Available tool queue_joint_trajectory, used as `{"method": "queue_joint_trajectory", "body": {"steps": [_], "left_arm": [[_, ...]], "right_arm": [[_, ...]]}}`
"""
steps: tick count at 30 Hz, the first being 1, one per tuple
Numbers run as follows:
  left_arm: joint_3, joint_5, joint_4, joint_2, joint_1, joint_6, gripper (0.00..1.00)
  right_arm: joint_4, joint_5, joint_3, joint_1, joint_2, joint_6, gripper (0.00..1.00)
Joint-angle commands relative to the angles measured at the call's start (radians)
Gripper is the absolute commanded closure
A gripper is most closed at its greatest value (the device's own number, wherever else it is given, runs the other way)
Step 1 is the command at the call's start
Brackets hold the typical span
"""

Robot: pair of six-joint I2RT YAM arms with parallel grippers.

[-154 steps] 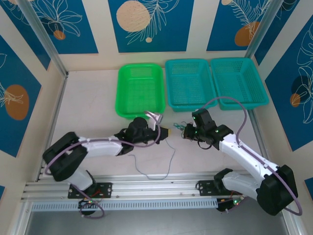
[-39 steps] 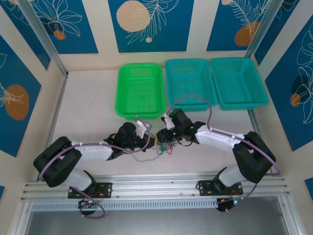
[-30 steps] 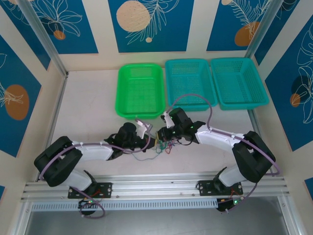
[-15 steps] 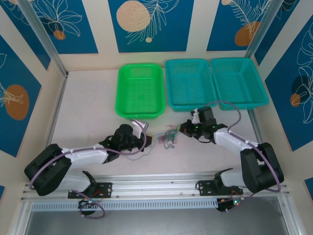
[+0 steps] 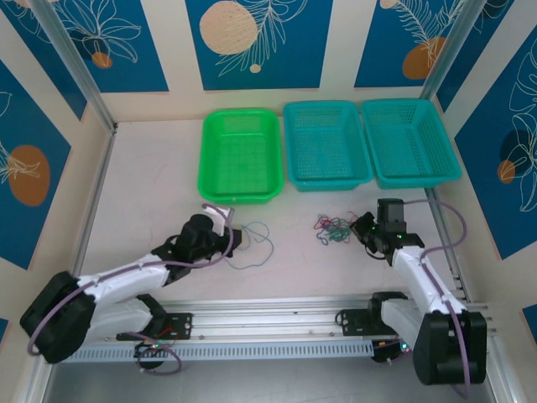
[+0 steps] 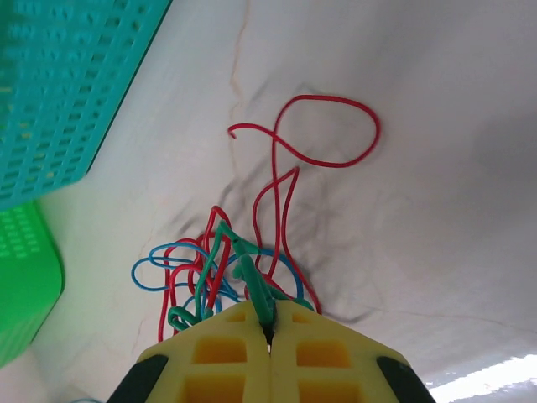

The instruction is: Untangle the cables

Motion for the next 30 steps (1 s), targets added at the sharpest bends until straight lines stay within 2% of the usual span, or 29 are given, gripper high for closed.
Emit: {"method": "queue_joint_trajectory", "body": {"steps": [1, 4, 6, 9, 12, 15, 24, 30], "left_arm": [[0.016, 0.07, -0.041, -0.127, 0.017, 0.003, 1.0], [0.105, 0.138, -0.101, -0.212, 0.017, 0.045, 1.0], [0.219, 0.128, -0.187, -0.232, 0.016, 0.095, 1.0], [0.45, 0.088, -0.296, -0.182, 0.02, 0.178, 1.0], [0.758, 0.006, -0.433, -0.037, 0.039, 0.246, 1.0], [1.036, -0.041, -0.495, 0.112, 0.079, 0.304, 1.0], [1.884, 0.037, -0.669, 0.589, 0.251, 0.379, 1.0], [2.554, 0.05, -0.998, 1.01, 0.315, 0.346, 1.0]], "right_arm": [[-0.049, -0.011, -0.029, -0.005, -0.035, -0.029, 1.0], [0.002, -0.117, -0.034, 0.021, -0.023, -0.07, 1.0], [0.012, -0.12, -0.025, 0.058, -0.011, -0.081, 1.0], [-0.003, -0.085, -0.006, 0.106, 0.0, -0.089, 1.0], [-0.007, -0.071, 0.001, 0.127, 0.001, -0.092, 1.0], [-0.013, -0.07, 0.008, 0.129, 0.001, -0.09, 1.0], [-0.016, -0.067, 0.01, 0.144, 0.004, -0.091, 1.0], [-0.024, -0.067, 0.012, 0.148, 0.002, -0.103, 1.0]]}}
